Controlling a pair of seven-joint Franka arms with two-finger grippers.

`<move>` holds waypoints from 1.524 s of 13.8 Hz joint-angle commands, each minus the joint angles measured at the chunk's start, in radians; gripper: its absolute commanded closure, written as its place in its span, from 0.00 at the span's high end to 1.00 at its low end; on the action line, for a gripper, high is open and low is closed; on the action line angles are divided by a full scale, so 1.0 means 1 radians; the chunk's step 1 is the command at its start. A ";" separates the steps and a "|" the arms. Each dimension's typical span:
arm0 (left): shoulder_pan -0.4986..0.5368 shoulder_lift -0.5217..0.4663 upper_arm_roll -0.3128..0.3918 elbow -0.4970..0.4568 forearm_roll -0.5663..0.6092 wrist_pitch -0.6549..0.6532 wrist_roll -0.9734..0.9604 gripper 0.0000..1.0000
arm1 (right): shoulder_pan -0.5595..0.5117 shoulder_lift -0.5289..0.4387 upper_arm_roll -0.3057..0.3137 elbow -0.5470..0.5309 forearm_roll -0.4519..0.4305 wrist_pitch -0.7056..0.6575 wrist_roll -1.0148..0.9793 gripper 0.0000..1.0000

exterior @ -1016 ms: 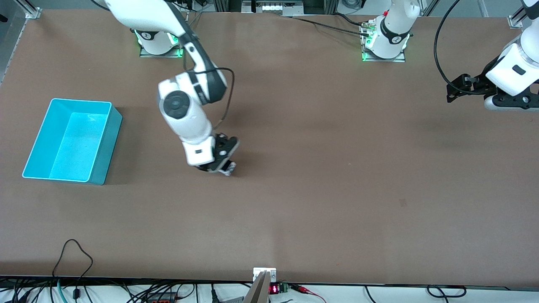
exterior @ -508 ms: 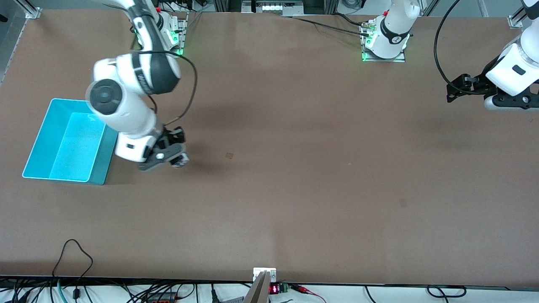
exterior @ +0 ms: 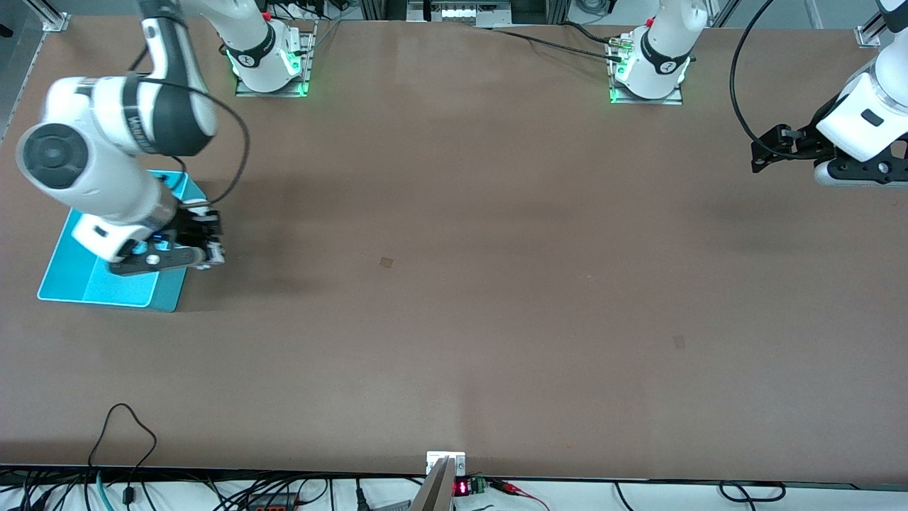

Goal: Wind and store white jeep toy
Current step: 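Lift and carry the jeep with the right gripper to the cyan bin, then lower the jeep into the cyan bin and open the right gripper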

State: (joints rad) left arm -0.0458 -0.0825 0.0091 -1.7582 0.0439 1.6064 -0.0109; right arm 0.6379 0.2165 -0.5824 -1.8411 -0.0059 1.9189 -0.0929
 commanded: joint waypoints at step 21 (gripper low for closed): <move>-0.003 0.010 0.002 0.034 -0.012 -0.048 0.019 1.00 | -0.365 0.061 -0.048 -0.455 -0.007 0.637 -0.294 0.00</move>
State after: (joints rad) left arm -0.0461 -0.0825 0.0080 -1.7541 0.0438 1.5840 -0.0109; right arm 0.2902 0.2539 -0.6445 -2.2936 -0.0362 2.5204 -0.3708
